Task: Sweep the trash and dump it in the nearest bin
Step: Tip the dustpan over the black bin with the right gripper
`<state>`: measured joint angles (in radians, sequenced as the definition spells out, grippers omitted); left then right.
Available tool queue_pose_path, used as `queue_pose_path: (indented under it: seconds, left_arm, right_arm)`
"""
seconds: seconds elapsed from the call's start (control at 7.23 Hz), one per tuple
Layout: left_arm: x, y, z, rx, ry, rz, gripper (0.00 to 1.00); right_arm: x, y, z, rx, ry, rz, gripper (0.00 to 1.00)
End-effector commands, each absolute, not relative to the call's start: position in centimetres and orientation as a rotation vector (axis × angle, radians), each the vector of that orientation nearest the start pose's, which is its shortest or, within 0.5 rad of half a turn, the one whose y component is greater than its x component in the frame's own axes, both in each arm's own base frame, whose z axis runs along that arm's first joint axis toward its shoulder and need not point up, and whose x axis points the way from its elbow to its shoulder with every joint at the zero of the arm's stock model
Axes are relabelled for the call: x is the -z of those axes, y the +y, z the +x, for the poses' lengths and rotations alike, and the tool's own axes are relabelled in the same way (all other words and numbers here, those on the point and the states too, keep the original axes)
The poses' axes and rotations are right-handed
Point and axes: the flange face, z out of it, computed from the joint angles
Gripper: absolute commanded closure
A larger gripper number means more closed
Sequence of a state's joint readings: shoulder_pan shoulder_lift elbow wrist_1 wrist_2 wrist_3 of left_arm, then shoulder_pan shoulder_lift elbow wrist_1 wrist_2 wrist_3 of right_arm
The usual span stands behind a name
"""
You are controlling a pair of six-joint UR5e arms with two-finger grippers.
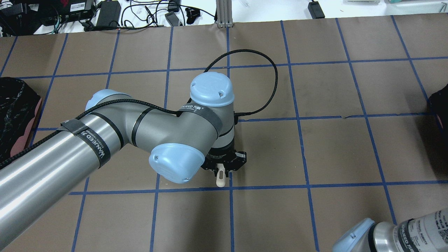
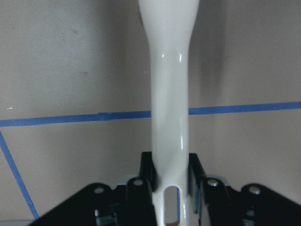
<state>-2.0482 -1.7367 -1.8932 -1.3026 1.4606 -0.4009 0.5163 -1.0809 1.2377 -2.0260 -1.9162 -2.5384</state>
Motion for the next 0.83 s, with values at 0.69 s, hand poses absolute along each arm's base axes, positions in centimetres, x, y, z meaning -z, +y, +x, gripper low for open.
queue_pose_path:
  seconds: [0.69]
  left_arm:
    - [-25.0,-35.0,-36.0,-0.457,3.131,0.119,1.00]
  right_arm:
    - [-44.8,-47.7,-53.0,-1.178,2.786,-1.825,1.00]
